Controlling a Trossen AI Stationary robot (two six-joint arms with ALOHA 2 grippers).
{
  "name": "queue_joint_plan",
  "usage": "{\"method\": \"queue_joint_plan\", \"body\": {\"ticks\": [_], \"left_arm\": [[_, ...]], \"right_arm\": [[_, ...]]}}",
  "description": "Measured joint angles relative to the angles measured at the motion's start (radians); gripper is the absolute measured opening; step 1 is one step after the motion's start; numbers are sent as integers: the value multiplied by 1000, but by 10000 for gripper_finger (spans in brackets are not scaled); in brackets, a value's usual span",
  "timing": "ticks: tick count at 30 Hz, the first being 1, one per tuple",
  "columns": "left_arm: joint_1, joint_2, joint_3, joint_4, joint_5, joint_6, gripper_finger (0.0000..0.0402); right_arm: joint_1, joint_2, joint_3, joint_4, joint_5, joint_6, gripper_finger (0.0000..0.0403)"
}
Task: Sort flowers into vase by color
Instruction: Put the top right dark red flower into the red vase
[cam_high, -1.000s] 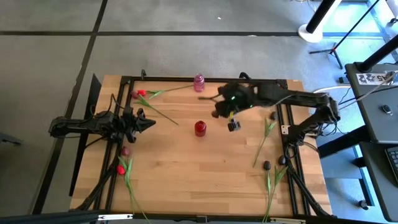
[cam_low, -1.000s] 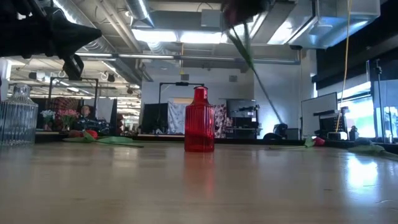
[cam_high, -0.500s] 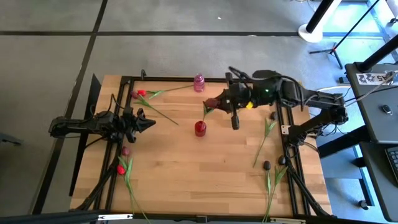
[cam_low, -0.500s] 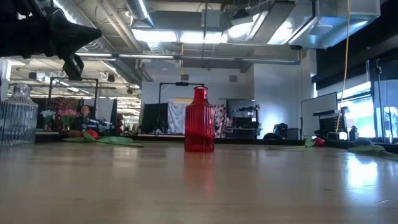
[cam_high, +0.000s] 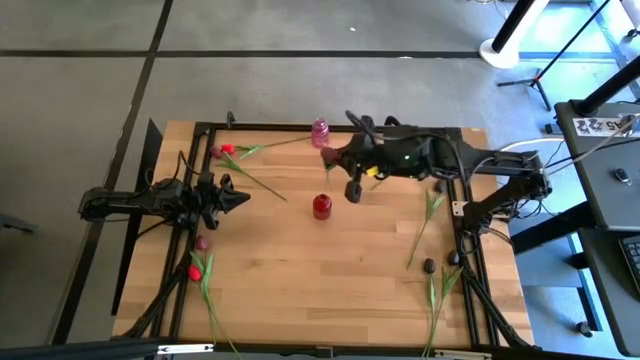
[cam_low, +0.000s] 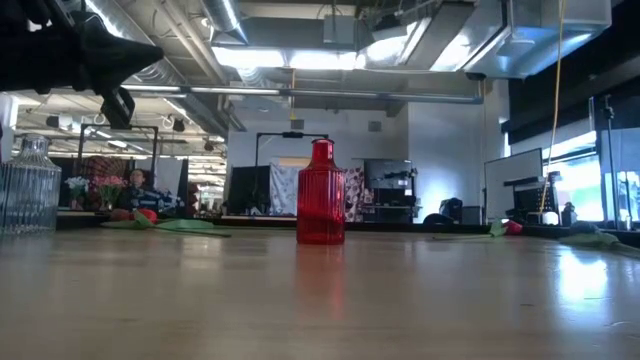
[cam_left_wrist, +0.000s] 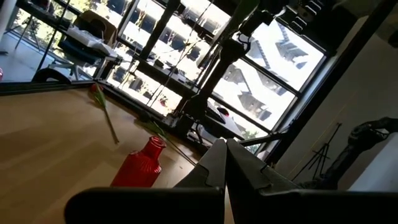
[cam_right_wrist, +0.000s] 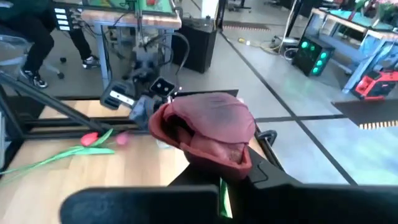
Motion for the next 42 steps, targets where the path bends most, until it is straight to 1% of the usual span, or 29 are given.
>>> {"method": "queue_joint_plan", "body": {"ticks": [10,14,19,24,26,30,32,34,40,42], "left_arm": [[0,0,0,1,0,0,0],[0,0,0,0,0,0,0],[0,0,0,0,0,0,0],[0,0,0,3,0,0,0],[0,0,0,-1,0,0,0],[0,0,0,-1,0,0,0],[0,0,0,2,0,0,0],[0,0,0,0,1,0,0],[0,0,0,0,0,0,0],[0,0,0,0,0,0,0]], "right_arm": [[1,12,1,-6,9,3,3],[1,17,1,-4,41,1,4],[1,37,1,-12,40,5,4],[2,68,-1,-61,24,39,4],[2,83,2,-55,24,49,5],[2,97,0,-121,25,77,13],[1,100,1,-163,28,114,28],[2,101,0,-207,18,151,53],[2,90,-1,-347,-36,304,160],[2,69,-1,-350,-68,326,197]]}}
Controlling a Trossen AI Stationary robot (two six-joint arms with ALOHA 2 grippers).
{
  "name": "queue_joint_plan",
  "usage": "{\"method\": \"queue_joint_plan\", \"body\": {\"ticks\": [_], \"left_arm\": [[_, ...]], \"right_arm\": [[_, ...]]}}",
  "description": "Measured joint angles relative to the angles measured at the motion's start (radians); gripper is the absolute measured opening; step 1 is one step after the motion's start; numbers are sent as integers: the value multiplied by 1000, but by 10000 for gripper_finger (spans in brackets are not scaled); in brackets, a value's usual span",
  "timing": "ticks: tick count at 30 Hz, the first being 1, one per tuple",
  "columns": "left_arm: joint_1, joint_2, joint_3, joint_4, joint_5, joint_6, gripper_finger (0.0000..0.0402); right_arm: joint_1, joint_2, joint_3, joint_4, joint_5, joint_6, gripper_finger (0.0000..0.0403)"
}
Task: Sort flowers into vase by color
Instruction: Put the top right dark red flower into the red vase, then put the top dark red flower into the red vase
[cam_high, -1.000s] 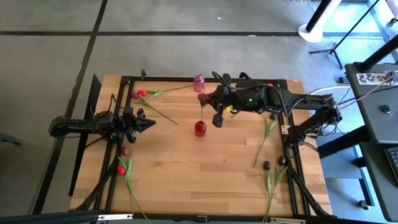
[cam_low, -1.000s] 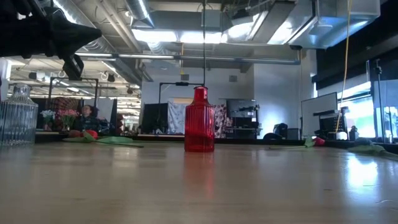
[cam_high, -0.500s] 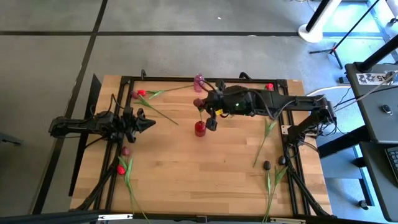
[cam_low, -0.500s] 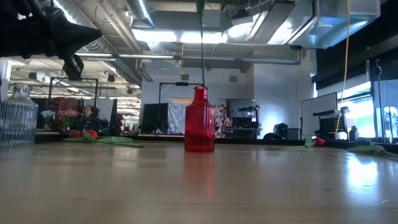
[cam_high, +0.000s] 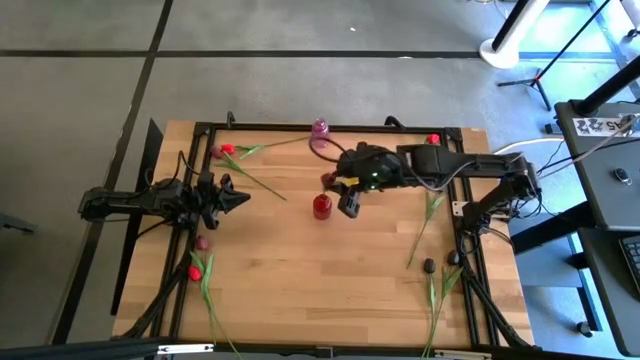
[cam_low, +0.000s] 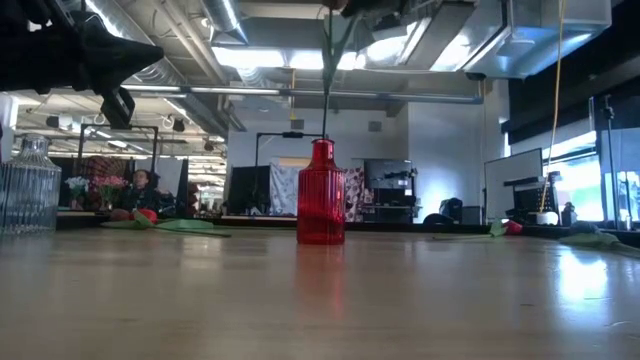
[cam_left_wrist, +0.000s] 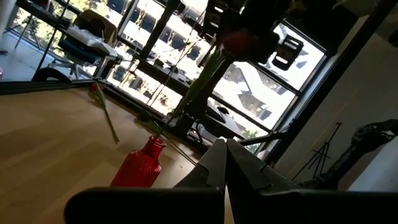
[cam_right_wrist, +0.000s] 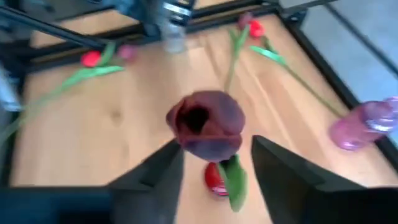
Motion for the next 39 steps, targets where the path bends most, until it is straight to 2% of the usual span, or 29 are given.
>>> {"method": "queue_joint_plan", "body": {"ticks": [5,8,11,15,20,29,39], "left_arm": [[0,0,0,1,0,0,0],[0,0,0,0,0,0,0],[0,0,0,0,0,0,0],[0,0,0,0,0,0,0],[0,0,0,0,0,0,0],[0,0,0,0,0,0,0],[0,0,0,4,0,0,0]], "right_arm": [[0,-57,2,-17,-123,16,271],[0,-95,2,-54,-144,16,290],[20,-130,3,-134,-128,-14,288],[50,-146,3,-273,-42,-77,271],[53,-161,3,-395,-7,-68,255],[47,-252,3,-396,85,-72,254],[33,-260,3,-307,11,-49,254]]}}
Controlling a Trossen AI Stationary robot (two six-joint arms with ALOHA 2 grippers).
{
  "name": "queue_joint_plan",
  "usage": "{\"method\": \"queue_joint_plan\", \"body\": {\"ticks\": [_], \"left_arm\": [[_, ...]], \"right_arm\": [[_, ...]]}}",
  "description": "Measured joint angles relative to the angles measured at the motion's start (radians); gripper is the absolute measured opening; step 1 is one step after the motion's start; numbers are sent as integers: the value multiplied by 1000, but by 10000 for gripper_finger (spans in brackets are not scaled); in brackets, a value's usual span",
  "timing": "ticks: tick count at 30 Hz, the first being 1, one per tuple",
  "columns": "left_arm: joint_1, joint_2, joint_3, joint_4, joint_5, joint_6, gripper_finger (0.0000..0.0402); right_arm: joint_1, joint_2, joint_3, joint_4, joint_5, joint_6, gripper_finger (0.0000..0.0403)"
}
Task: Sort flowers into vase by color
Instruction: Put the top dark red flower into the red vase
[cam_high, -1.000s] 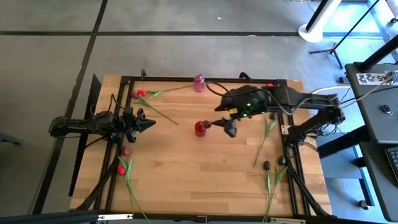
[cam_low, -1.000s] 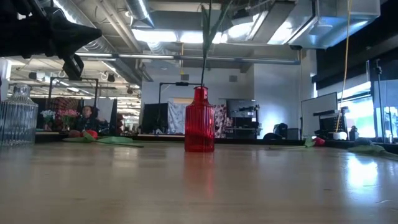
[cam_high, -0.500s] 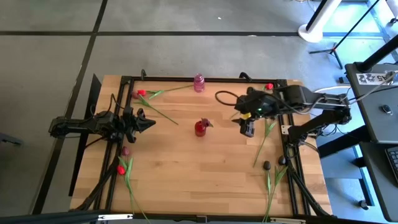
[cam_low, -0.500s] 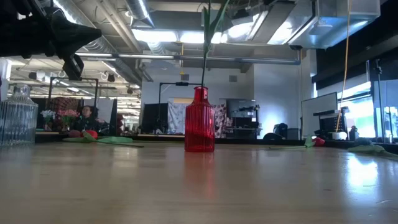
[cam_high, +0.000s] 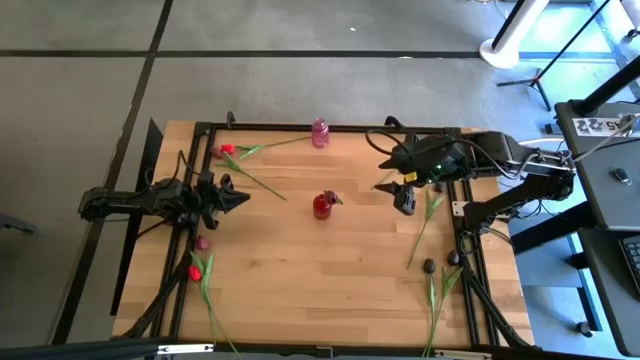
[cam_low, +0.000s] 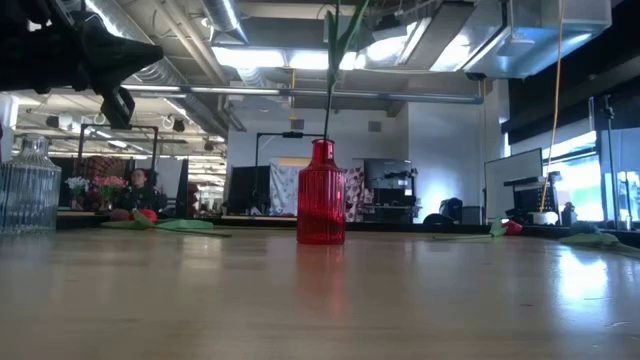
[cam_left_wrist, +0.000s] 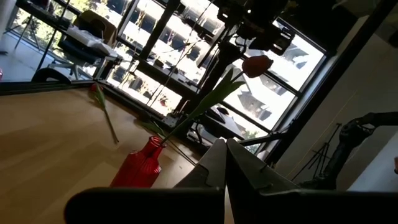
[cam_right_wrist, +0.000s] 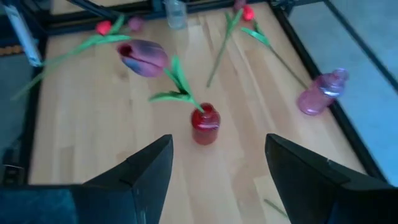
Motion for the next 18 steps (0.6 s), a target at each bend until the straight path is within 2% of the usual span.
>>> {"method": "queue_joint_plan", "body": {"ticks": [4,7,10,13,18], "left_arm": [[0,0,0,97,-24,-83,0],[0,0,0,247,-116,-186,0],[1,0,1,382,-237,-144,0],[1,10,9,380,-378,-83,0],[1,158,52,373,-422,-119,0]], "right_arm": [[0,-1,0,11,-41,17,254],[-1,-2,0,11,-49,-1,254],[-1,-2,0,11,-34,-42,254],[-1,-2,0,11,2,-74,254],[-24,-2,0,31,61,-129,254]]}}
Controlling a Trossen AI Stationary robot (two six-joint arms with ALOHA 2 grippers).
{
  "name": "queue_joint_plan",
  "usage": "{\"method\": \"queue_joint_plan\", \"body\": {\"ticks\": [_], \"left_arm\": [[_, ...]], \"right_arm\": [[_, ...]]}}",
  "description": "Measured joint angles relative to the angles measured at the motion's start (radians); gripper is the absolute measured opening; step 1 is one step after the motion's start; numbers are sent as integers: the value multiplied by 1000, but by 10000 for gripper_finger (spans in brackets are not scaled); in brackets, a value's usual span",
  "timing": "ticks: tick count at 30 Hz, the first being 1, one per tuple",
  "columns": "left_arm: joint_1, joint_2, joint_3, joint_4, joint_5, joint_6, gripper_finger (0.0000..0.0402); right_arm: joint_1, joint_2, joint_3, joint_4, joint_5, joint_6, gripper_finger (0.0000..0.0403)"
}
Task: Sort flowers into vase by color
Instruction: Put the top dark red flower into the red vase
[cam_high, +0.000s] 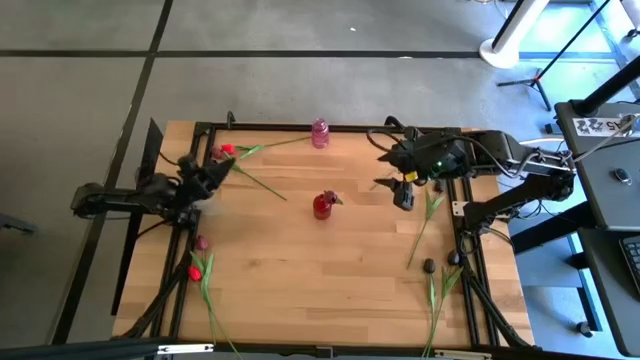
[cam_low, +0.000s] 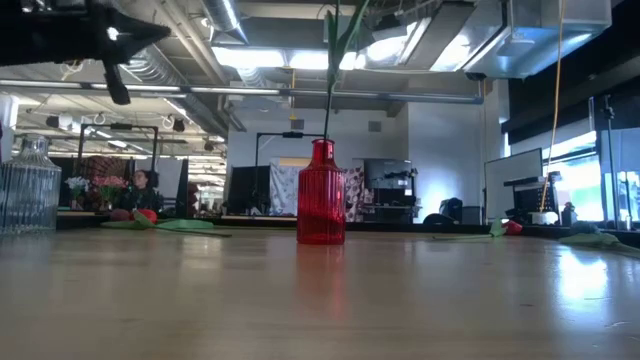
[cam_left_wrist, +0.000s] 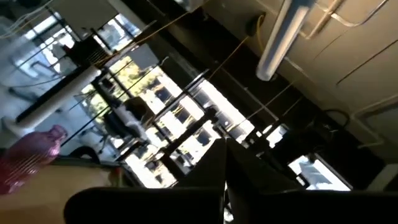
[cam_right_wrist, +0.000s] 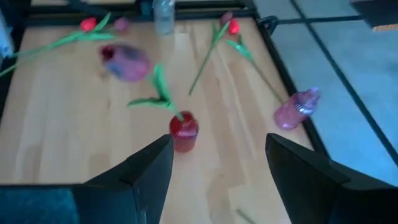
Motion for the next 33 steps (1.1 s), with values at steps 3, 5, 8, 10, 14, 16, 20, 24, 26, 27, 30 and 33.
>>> {"method": "queue_joint_plan", "body": {"ticks": [3,5,8,10,14,16,20,24,26,27,30,33], "left_arm": [[0,138,81,-74,-51,2,0],[0,238,156,-154,-121,-18,0],[6,385,269,-288,-182,-36,0],[21,464,346,-367,-197,-78,0],[80,572,497,-634,-239,-219,0],[121,616,547,-761,-229,-267,0],[239,683,609,-1005,-118,-463,0],[422,754,652,-1261,56,-586,0],[512,796,658,-1301,90,-597,0],[554,819,659,-1298,102,-597,0],[650,890,658,-1280,127,-598,0],[706,972,658,-1271,105,-628,0]], "right_arm": [[-40,0,0,72,3,-22,254],[-69,0,0,114,3,-21,254],[-98,0,2,133,3,7,254],[-105,0,3,140,-18,9,254],[-101,2,3,191,-66,7,254],[-101,2,3,215,-97,7,254],[-104,3,3,258,-149,-60,254],[-123,3,3,362,-165,-234,254],[-153,1,3,396,-220,-281,254],[-173,-1,3,395,-261,-300,254],[-234,-4,4,360,-397,-318,254],[-291,-4,4,275,-472,-361,254]]}}
